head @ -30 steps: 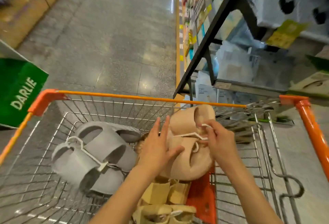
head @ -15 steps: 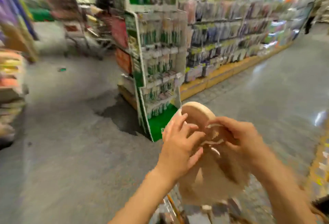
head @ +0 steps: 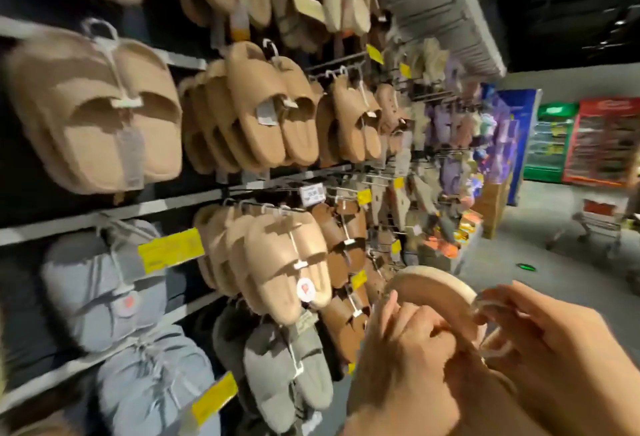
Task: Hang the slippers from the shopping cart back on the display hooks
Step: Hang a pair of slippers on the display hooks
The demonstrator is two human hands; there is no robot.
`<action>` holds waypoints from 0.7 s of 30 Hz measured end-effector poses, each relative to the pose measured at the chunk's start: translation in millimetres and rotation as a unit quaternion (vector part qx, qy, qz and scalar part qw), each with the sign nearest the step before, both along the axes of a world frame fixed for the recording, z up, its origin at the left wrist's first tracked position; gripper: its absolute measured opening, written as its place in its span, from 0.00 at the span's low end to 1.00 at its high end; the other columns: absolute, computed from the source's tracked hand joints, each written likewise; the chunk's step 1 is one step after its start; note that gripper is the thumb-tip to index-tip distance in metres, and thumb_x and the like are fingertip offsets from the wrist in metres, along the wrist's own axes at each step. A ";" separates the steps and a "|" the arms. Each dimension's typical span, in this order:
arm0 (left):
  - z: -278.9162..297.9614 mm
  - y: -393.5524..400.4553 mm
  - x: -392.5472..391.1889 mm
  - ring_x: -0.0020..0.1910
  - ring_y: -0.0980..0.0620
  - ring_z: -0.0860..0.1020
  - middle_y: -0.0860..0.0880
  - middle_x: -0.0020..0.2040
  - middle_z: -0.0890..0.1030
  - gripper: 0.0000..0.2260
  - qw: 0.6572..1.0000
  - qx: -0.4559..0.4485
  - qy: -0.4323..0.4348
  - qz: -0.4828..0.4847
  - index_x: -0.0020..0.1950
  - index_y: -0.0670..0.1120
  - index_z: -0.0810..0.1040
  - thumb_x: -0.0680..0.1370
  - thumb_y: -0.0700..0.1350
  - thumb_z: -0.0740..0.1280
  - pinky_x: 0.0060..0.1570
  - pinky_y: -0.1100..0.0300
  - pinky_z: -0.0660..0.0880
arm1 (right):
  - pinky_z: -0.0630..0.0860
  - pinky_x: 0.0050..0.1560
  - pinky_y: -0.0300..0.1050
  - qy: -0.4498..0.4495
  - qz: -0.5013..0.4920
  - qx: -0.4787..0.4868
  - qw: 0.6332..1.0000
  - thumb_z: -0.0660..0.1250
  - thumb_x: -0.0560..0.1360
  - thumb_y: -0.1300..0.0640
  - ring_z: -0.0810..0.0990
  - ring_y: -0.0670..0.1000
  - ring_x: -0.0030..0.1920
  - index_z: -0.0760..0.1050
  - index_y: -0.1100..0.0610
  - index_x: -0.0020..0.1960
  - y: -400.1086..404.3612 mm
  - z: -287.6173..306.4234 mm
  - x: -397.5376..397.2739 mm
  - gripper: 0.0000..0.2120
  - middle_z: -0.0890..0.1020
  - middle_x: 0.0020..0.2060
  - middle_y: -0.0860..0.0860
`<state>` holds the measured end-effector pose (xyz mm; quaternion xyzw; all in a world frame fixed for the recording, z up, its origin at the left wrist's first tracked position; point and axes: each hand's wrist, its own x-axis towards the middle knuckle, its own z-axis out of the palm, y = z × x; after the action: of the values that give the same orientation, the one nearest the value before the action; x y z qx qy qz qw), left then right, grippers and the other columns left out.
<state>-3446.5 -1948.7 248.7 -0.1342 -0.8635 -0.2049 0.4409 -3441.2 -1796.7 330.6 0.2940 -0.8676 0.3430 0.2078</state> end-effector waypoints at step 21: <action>130.3 -136.8 141.0 0.41 0.59 0.69 0.60 0.36 0.72 0.09 0.904 -0.034 0.081 0.418 0.36 0.56 0.76 0.71 0.53 0.58 0.58 0.55 0.63 | 0.78 0.33 0.41 0.031 0.361 -0.146 0.920 0.64 0.75 0.59 0.81 0.43 0.27 0.78 0.56 0.42 -199.4 97.9 30.1 0.05 0.83 0.31 0.50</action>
<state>-3305.6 -2085.5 379.0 0.2079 -0.8084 0.0387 0.5494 -3411.0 -1996.1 428.5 0.5642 -0.6359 0.5085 0.1369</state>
